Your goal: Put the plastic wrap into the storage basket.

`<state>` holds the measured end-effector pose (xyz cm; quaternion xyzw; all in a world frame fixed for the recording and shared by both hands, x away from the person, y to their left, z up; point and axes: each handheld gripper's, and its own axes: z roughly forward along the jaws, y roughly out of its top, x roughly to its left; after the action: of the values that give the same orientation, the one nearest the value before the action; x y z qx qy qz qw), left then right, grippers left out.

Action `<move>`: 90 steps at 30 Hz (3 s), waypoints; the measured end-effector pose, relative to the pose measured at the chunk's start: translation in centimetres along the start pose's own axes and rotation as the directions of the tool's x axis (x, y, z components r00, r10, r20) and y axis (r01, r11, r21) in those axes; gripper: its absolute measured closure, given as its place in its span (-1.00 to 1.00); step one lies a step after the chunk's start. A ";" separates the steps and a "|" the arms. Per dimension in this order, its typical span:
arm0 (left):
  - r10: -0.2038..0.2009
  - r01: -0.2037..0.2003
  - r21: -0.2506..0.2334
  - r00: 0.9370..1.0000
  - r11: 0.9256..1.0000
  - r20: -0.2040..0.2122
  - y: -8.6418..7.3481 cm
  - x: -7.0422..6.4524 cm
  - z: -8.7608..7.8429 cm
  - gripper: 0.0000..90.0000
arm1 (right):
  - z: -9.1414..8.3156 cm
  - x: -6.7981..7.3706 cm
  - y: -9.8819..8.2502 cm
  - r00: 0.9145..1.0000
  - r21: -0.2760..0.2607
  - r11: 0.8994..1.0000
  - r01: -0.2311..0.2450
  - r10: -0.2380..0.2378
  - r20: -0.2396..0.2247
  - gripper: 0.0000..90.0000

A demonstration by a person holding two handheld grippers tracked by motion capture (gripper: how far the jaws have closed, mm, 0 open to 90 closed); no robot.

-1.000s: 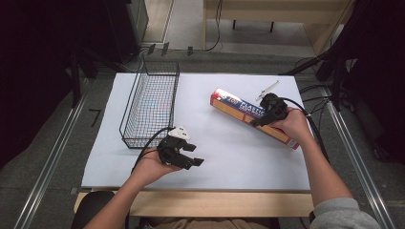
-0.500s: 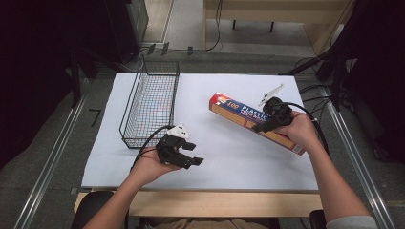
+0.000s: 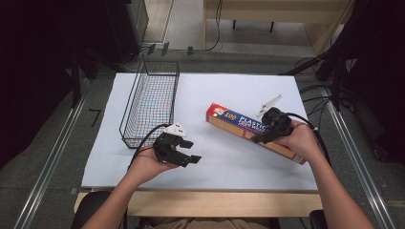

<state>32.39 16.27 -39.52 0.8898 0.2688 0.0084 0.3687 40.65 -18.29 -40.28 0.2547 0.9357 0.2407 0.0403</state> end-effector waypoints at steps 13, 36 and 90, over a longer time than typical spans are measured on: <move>0.013 -0.013 -0.005 1.000 1.000 -0.013 0.2 0.1 -0.5 -0.18 | 0.8 2.6 -0.5 0.997 0.017 0.997 0.074 -0.074 -0.037 -0.07; 0.062 -0.062 0.012 0.997 0.998 0.047 2.2 0.0 -2.2 -0.50 | 0.2 4.9 0.1 0.965 0.006 0.975 0.223 -0.220 -0.145 -0.07; 0.346 -0.366 0.109 0.924 0.924 0.165 6.6 -3.2 4.3 -0.38 | 0.3 8.5 2.7 0.886 -0.046 0.912 0.408 -0.407 -0.220 -0.08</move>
<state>33.69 8.06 -37.72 0.9454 0.0754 -0.0069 0.3171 34.60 -11.91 -38.87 0.0238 0.9669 0.2534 -0.0166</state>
